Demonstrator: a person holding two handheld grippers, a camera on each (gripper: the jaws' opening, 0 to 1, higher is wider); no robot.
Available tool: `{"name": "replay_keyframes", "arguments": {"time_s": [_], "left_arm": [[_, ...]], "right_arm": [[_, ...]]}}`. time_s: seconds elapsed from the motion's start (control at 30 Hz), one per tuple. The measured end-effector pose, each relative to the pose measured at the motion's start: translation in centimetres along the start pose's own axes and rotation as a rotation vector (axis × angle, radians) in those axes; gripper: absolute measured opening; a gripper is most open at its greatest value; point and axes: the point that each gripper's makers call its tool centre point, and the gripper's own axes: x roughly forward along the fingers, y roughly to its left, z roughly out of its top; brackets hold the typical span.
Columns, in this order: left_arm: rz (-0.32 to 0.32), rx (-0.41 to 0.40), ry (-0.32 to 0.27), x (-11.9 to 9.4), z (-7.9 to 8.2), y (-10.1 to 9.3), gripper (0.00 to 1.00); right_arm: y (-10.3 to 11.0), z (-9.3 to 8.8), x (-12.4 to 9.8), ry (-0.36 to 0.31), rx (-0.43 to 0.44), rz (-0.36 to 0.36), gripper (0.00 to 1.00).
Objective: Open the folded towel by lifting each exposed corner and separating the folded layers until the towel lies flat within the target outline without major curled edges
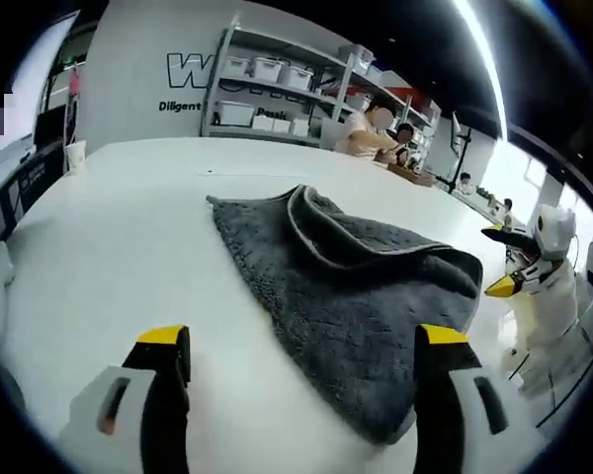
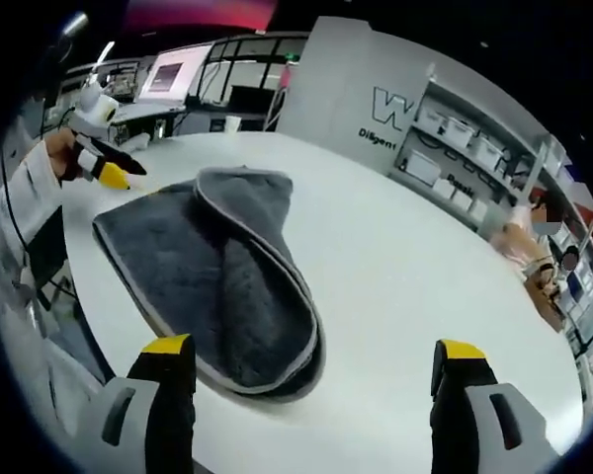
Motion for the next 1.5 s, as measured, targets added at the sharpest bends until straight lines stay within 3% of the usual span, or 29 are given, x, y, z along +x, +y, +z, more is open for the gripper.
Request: {"name": "replay_keyframes", "arguments": {"time_s": [0.23,0.47,0.97,1.23,1.37,1.5], "left_arm": [[-0.002,0.006,-0.018,-1.2,0.0,-0.4,0.99],[-0.001,0.005,-0.03,-2.2,-0.3,-0.7,0.99],[0.017,-0.005,-0.028,-3.8,-1.5,-0.4,0.99],[0.02,-0.012,-0.043,-4.4,-1.6,-0.4,0.99],[0.018,-0.013,-0.044,-4.4,-1.6,-0.5,0.99],[0.016,-0.013,-0.046,-4.5,-1.7,-0.6,0.99]], "right_arm": [[1.1,1.2,0.6,-0.019,-0.041,0.025,0.99],[2.6,3.7,1.9,-0.076,-0.107,0.046,0.97],[6.1,8.8,6.4,-0.179,-0.327,0.059,0.88],[7.8,10.9,9.2,-0.245,-0.488,0.019,0.82],[8.4,11.0,10.3,-0.24,-0.523,0.018,0.81],[8.7,11.6,11.4,-0.245,-0.615,-0.024,0.78]]}}
